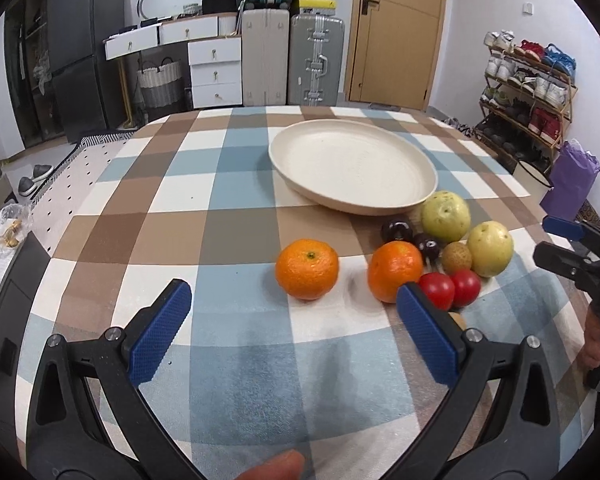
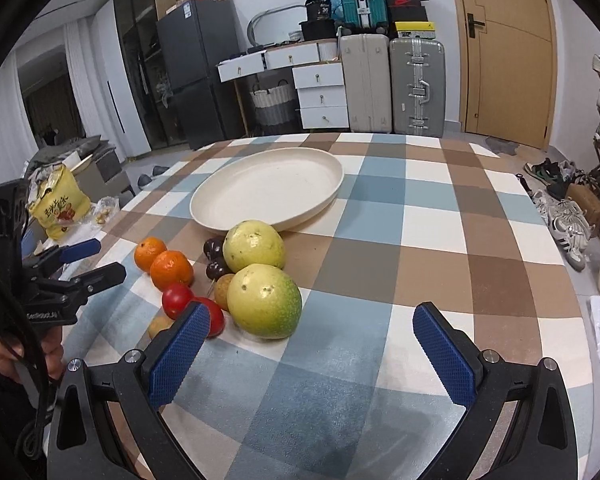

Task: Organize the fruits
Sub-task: 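Grasp an orange with the left tool while the right tool grasps a pomelo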

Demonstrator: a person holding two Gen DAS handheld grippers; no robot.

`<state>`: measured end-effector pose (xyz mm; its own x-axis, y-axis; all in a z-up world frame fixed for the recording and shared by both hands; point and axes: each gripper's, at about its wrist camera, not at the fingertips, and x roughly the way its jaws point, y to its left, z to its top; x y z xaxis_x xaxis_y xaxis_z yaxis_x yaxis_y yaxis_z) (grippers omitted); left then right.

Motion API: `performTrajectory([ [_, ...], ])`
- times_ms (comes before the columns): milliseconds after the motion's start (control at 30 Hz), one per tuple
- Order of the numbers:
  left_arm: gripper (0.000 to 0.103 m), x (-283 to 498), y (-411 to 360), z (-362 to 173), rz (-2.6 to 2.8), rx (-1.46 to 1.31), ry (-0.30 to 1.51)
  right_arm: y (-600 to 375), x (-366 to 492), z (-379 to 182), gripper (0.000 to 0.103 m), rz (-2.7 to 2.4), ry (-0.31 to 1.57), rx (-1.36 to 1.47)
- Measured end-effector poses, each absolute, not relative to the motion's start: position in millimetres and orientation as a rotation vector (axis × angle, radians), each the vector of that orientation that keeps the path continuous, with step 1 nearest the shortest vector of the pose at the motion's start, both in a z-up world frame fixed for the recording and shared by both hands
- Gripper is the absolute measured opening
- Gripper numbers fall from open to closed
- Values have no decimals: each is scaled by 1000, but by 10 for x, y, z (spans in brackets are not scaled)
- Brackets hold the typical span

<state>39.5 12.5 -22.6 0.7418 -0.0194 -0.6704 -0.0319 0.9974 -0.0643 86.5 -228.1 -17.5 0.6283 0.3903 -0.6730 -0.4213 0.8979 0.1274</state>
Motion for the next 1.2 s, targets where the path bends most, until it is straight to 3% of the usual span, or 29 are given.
performTrajectory([
  [300,102,697,221,-371,21,-67,805,-2201,1047,-267,103,462,848,-47],
  [467,90,857,248,-453,13,-66,851,-2113,1148,-363,102,467,898,-61],
  [767,73,981,232,-529,-38,-72,891,-1973,1282,-447,84,514,940,-61],
  [833,65,977,194,-540,-50,-71,905,-1961,1299,-455,80,527,943,-55],
  [1067,43,983,123,-548,-109,-58,913,-1903,1324,-445,51,599,956,-21],
  [1100,38,981,114,-546,-125,-56,914,-1895,1326,-444,51,601,958,-18],
  [1200,37,954,104,-545,-131,-61,910,-1888,1318,-443,50,601,955,-23],
])
